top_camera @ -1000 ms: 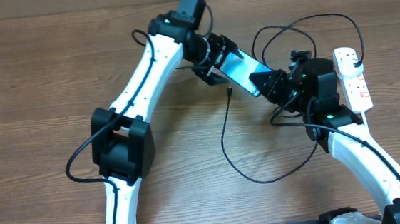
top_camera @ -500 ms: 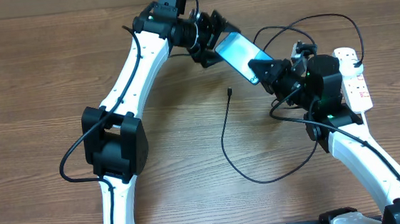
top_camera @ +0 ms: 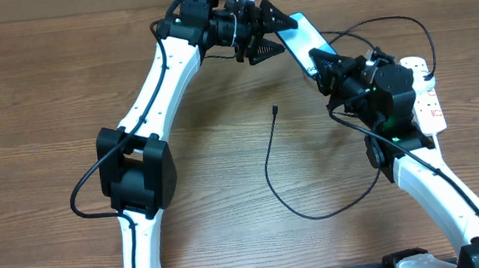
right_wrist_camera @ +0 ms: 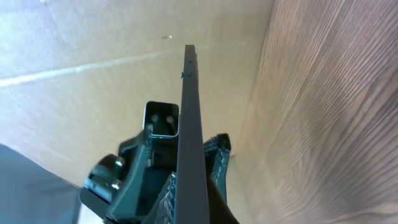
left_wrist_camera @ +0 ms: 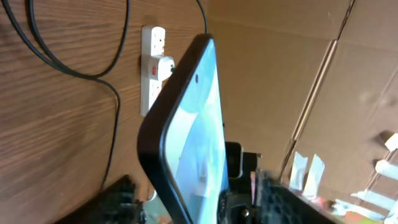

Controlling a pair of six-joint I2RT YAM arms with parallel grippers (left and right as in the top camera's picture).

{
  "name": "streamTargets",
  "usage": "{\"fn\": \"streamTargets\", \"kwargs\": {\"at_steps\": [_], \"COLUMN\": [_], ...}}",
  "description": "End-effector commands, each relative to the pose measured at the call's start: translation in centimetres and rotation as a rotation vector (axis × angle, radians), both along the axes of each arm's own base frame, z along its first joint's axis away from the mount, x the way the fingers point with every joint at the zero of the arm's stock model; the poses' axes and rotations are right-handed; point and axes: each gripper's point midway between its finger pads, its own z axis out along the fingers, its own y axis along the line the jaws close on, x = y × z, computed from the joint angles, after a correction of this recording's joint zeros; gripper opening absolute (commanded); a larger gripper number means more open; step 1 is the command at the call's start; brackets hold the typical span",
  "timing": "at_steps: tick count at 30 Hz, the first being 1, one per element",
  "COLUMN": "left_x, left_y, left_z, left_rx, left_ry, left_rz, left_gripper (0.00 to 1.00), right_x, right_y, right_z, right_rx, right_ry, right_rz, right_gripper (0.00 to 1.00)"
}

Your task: Plug charger to phone and switch on socket

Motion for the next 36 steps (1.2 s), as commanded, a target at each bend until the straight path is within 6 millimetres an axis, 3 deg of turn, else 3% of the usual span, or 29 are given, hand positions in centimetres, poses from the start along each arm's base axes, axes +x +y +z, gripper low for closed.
{"fn": "streamTargets", "kwargs": {"at_steps": [1, 5, 8, 11, 23, 29, 34, 36], "left_x": [0.1, 0.1, 0.0, 0.0, 0.1, 0.1, 0.4, 0.5], "left_y": [-0.1, -0.1, -0.1, -0.1, -0.1, -0.1, 0.0, 0.0], "left_z": [1.1, 1.1, 1.1, 1.1, 1.1, 1.1, 0.9, 0.8], "left_rx": [-0.016, -0.016, -0.016, -0.016, -0.016, -0.015, -0.002, 0.002], "left_ry": [-0.051, -0.051, -0.050, -0.050, -0.051, -0.051, -0.040, -0.025], "left_rz": [-0.014, -0.014, -0.015, -0.015, -0.014, -0.013, 0.008, 0.019], "left_gripper": [0.55, 0.54, 0.45, 0.42, 0.29, 0.27, 0.07, 0.04], "right_x": [0.2, 0.3, 0.2, 0.0, 0.1, 0.1, 0.1, 0.1], "right_y": [0.5, 1.0, 1.7, 2.2, 2.1, 2.1, 2.1, 2.1], "right_z": [2.2, 2.1, 2.2, 2.1, 2.1, 2.0, 2.0, 2.1], "right_rx": [0.071, 0.105, 0.111, 0.125, 0.122, 0.122, 0.122, 0.122], "right_ry": [-0.027, -0.005, -0.004, 0.005, 0.007, 0.008, 0.008, 0.007], "right_rz": [-0.014, -0.045, -0.056, -0.061, -0.066, -0.066, -0.066, -0.066], "right_gripper": [0.04, 0.04, 0.04, 0.04, 0.04, 0.04, 0.04, 0.04]}}
